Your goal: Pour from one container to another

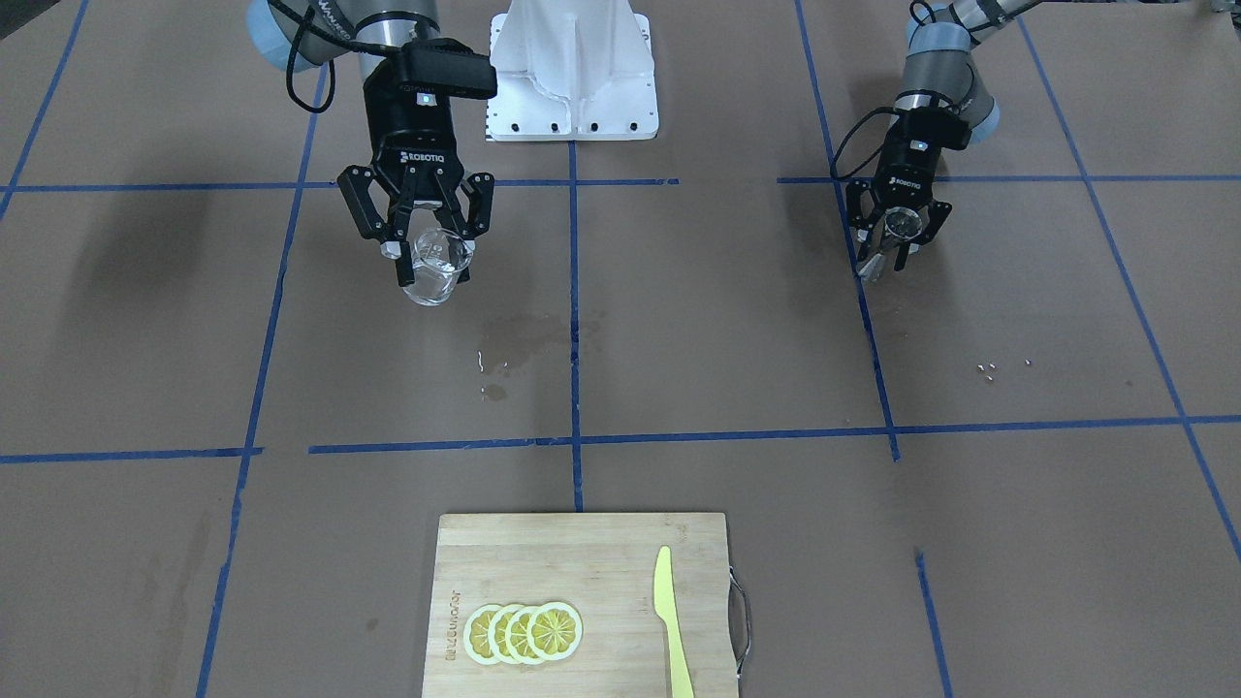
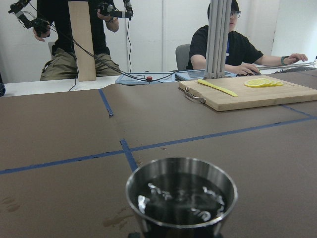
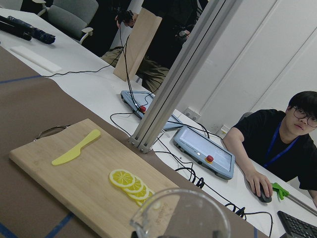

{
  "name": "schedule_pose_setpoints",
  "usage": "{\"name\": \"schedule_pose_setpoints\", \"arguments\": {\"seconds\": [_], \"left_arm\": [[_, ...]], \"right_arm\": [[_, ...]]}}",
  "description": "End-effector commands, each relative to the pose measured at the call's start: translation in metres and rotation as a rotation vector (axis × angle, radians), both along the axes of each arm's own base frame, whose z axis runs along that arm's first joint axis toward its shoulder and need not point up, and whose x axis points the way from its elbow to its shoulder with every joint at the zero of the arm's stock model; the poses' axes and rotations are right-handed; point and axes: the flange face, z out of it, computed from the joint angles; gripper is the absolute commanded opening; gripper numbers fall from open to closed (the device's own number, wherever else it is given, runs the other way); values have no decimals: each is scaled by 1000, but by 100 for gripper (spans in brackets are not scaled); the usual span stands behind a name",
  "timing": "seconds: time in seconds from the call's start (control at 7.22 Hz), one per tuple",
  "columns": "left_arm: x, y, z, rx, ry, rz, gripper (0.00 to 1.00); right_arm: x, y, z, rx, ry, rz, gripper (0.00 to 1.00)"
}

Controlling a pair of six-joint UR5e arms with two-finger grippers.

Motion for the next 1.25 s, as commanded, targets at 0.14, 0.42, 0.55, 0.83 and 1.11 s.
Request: {"name": "schedule_pose_setpoints", "arguments": {"seconds": [0.14, 0.42, 0.55, 0.83, 1.11], "left_arm": [[-10, -2, -4, 2, 16, -9, 100], [-19, -3, -21, 5, 55, -18, 100], [-34, -2, -29, 6, 74, -18, 99], [-55, -3, -39, 8, 86, -20, 99], [-58, -3, -53, 10, 118, 1, 99]], "right_arm": [[1, 0, -1, 1, -2, 1, 0], [1, 0, -1, 1, -2, 1, 0], [1, 0, -1, 1, -2, 1, 0], [1, 0, -1, 0, -3, 2, 0], [1, 0, -1, -1, -5, 2, 0]]}}
